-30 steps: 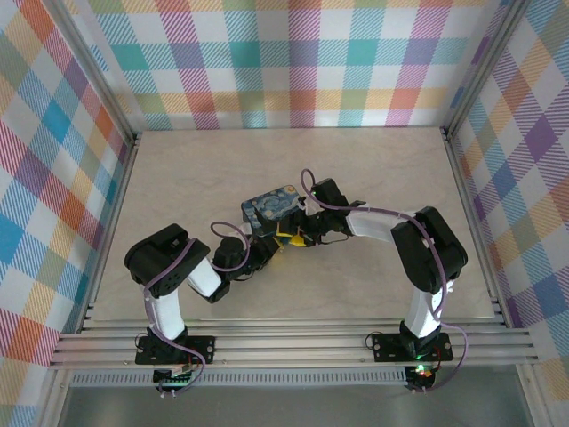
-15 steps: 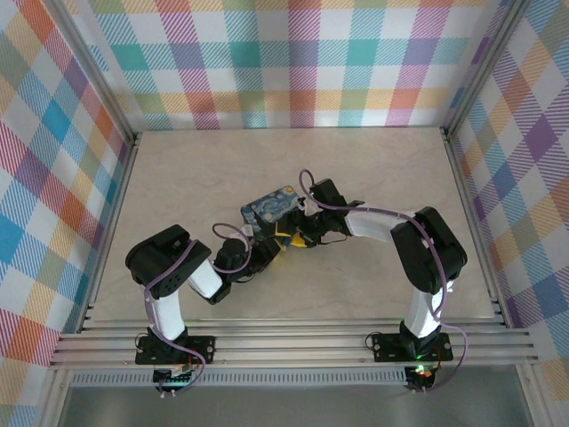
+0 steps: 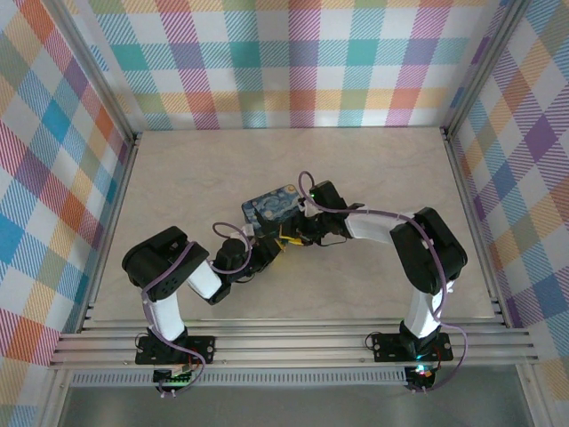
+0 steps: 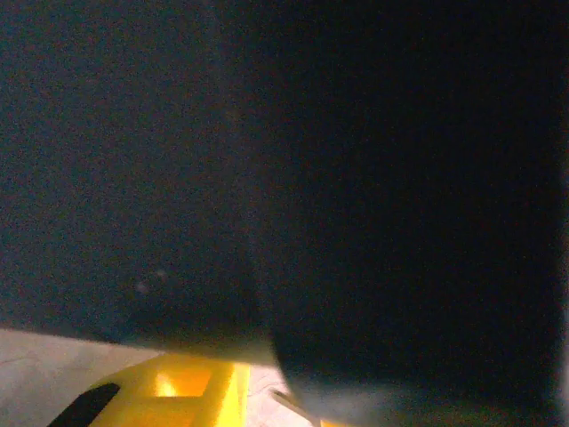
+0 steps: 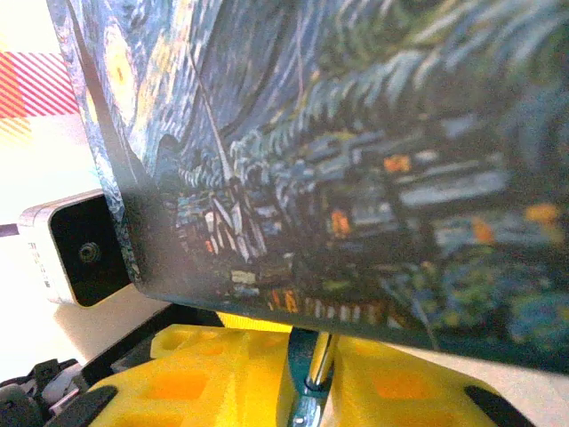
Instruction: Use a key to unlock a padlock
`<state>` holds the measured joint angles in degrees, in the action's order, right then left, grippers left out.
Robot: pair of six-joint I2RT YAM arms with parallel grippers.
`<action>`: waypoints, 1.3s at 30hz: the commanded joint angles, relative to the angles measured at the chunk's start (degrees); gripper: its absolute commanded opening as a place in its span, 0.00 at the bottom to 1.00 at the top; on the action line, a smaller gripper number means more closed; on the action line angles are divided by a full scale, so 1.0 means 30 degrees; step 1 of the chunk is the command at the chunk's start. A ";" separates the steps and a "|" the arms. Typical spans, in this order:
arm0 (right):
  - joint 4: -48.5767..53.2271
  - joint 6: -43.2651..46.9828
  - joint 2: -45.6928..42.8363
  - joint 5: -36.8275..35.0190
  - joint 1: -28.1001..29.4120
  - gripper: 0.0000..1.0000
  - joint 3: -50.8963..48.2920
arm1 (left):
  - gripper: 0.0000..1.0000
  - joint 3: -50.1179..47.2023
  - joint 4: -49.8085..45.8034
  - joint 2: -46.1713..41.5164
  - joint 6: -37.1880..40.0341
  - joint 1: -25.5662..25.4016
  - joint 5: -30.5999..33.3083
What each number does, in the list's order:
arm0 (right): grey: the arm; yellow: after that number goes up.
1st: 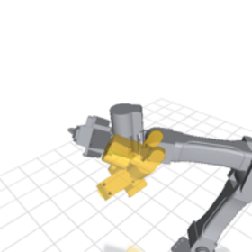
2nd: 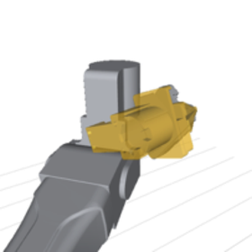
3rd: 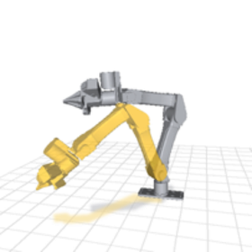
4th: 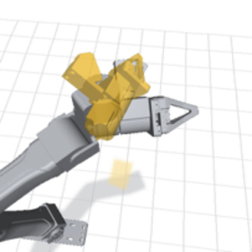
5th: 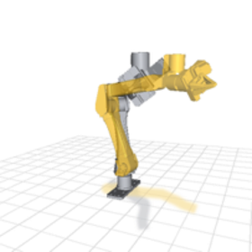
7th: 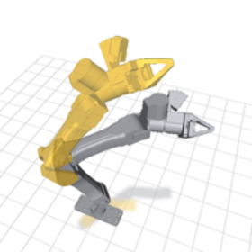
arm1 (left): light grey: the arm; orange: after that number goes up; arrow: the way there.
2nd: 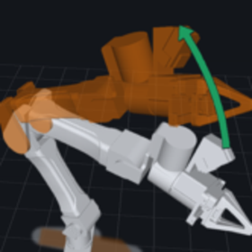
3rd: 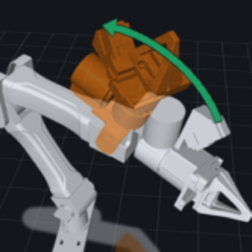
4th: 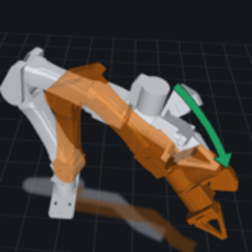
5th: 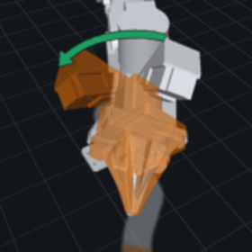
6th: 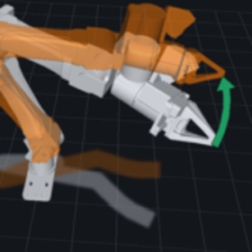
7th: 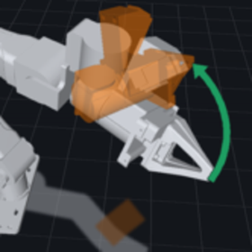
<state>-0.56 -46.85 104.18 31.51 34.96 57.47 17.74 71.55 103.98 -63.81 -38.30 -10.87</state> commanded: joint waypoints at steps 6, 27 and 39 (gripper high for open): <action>0.2192 -0.1840 0.0842 0.0374 0.0091 0.08 -0.1463 | 0.28 -0.0413 0.0734 -0.0585 -0.0832 -0.0298 0.0297; 0.0611 -0.5045 0.0247 -0.0383 0.0325 0.00 -0.1697 | 0.34 -0.0673 -0.2664 -0.3867 -0.8367 -0.1984 0.4633; 0.0043 -0.5826 0.0236 -0.0580 0.0739 0.00 -0.1843 | 0.32 -0.0451 -0.4254 -0.5131 -1.0781 -0.2605 0.6016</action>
<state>-8.21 -58.35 102.91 28.18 36.25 54.89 15.94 61.43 89.45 -92.62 -44.97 4.43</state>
